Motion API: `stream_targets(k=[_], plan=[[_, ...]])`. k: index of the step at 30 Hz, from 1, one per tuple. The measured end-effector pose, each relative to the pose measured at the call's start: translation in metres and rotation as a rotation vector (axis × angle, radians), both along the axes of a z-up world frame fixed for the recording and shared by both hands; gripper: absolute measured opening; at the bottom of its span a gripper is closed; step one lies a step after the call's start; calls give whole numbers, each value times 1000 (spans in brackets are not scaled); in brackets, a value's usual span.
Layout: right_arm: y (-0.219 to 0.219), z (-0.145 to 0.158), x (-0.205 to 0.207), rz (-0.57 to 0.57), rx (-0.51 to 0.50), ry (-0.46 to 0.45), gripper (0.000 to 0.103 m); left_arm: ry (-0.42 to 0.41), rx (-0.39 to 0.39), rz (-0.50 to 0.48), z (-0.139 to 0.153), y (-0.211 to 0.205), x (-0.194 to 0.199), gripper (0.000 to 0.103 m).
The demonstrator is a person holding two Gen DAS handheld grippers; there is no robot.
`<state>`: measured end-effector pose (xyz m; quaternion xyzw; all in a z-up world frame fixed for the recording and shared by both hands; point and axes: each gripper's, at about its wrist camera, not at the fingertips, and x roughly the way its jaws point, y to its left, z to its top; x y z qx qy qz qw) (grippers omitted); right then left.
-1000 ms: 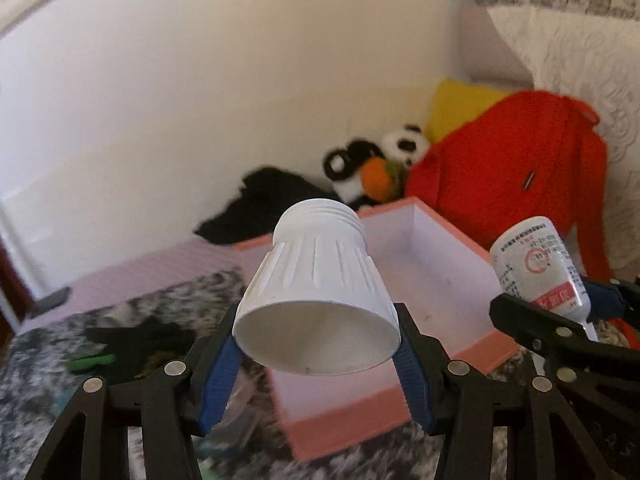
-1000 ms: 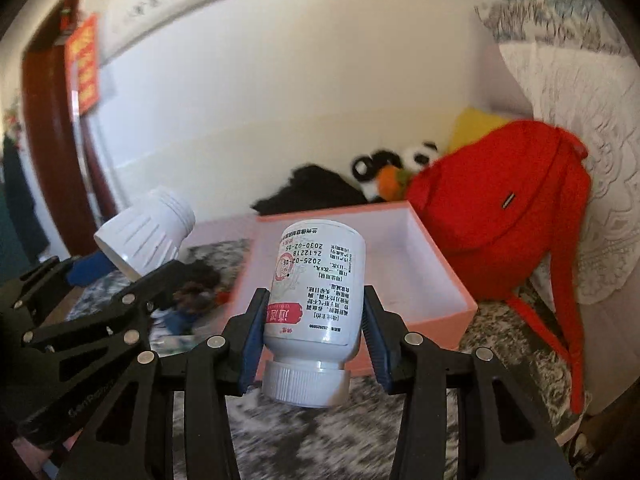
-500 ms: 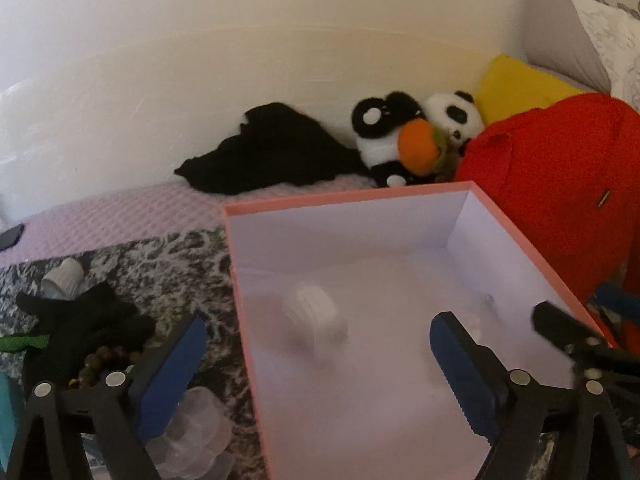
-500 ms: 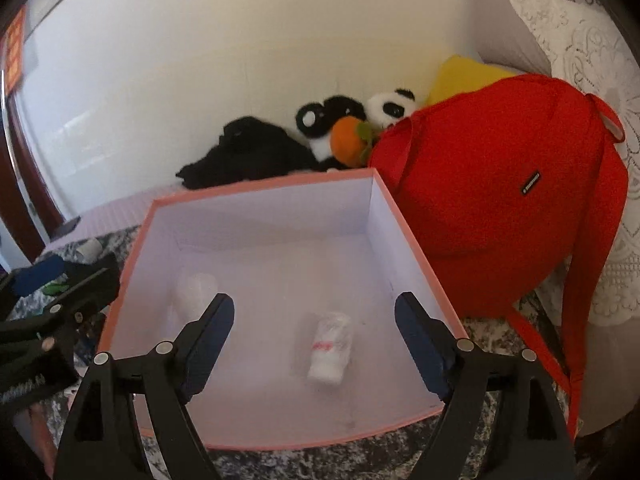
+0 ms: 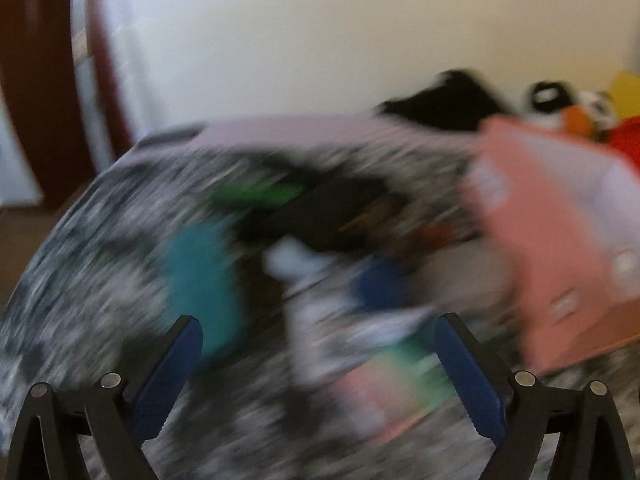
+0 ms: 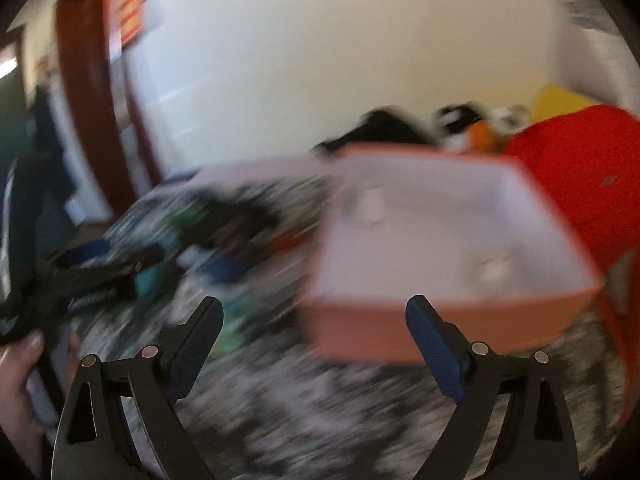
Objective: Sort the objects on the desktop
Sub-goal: 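Move both tools back toward the items on the bed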
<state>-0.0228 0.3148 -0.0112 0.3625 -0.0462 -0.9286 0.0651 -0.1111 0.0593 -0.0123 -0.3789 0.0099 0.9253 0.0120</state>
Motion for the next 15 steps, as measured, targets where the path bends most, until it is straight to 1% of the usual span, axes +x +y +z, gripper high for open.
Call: stream_targets(k=[2,4,6,11,13,15], plan=[[-29,-28,-1,38,-15,-60,95,-48,18,74,-24,-37,1,97],[-54,-58,-4,58,-49,-133,95,-89,45,128,-45,-63,-5,97],[-77,-86,-13,55,-51,-189,95,-112,61,147,-58,-75,-13,97],[-103,-123,-43,39,35,-216,95,-147,97,146,-83,-79,-52,97],[-108,-133,-58,31,76,-220,95,-161,111,146,-92,-81,-68,97],[-108,-142,-73,26,88,-221,96,-179,109,157,-102,-80,-93,97]])
